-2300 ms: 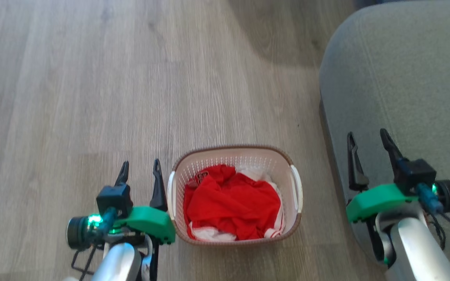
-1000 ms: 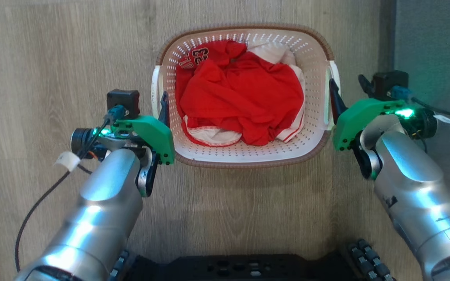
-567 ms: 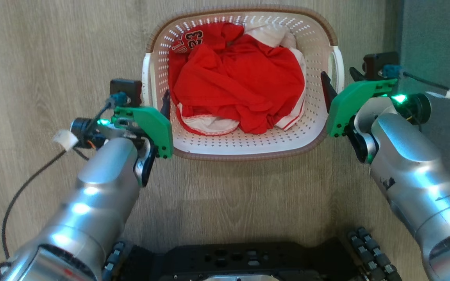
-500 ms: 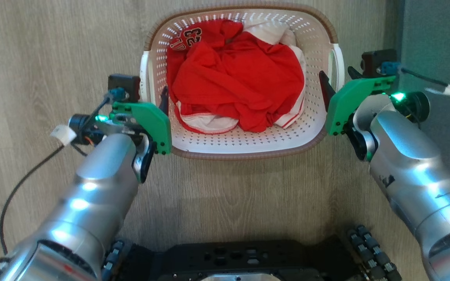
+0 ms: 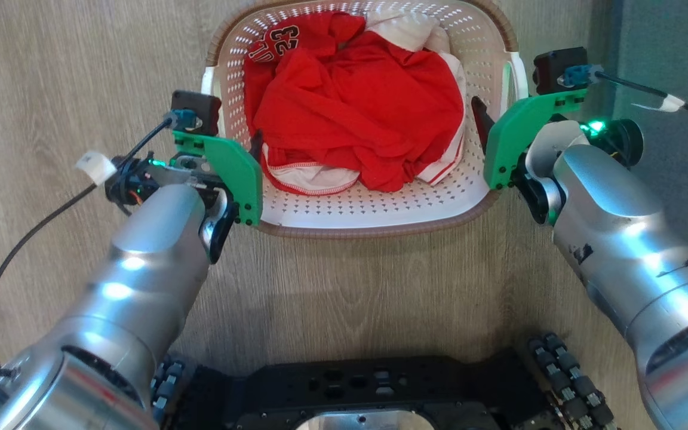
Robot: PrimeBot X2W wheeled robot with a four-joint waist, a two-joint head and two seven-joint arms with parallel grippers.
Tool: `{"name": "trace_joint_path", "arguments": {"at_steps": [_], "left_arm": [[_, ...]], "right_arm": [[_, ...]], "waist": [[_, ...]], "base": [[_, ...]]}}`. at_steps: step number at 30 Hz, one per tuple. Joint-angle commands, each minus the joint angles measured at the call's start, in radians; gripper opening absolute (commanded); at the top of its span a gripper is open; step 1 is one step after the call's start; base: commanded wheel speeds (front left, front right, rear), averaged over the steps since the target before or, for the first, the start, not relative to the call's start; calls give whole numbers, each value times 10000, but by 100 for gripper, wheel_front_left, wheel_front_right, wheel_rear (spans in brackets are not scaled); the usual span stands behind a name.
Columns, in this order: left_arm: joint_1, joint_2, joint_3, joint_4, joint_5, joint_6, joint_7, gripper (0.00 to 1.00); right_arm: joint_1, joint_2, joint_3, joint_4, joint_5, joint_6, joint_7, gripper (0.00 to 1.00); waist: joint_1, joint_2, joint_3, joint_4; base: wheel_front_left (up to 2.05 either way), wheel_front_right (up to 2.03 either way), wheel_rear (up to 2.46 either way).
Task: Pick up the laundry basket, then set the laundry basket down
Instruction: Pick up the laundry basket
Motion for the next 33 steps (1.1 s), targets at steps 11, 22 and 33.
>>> {"name": "trace_joint_path", "arguments": {"at_steps": [11,22,33], "left_arm": [[-224,198,-647,-116,-623,143,157,100],[-316,198,-1071,-254,-1381,229,284,100],[-293,198,-1538,-428,-2296,266,666,0]], "right_arm": [[66,121,590,290,661,71,56,100],[-107,23,985,374,1127,71,4,93],[-219,-94,1254,686,1503,71,-206,0]], "waist": [[0,-1,246,110],[0,-1,346,201],[0,-1,321,326]], "base": [[0,0,0],[0,0,0],[0,0,0]]}}
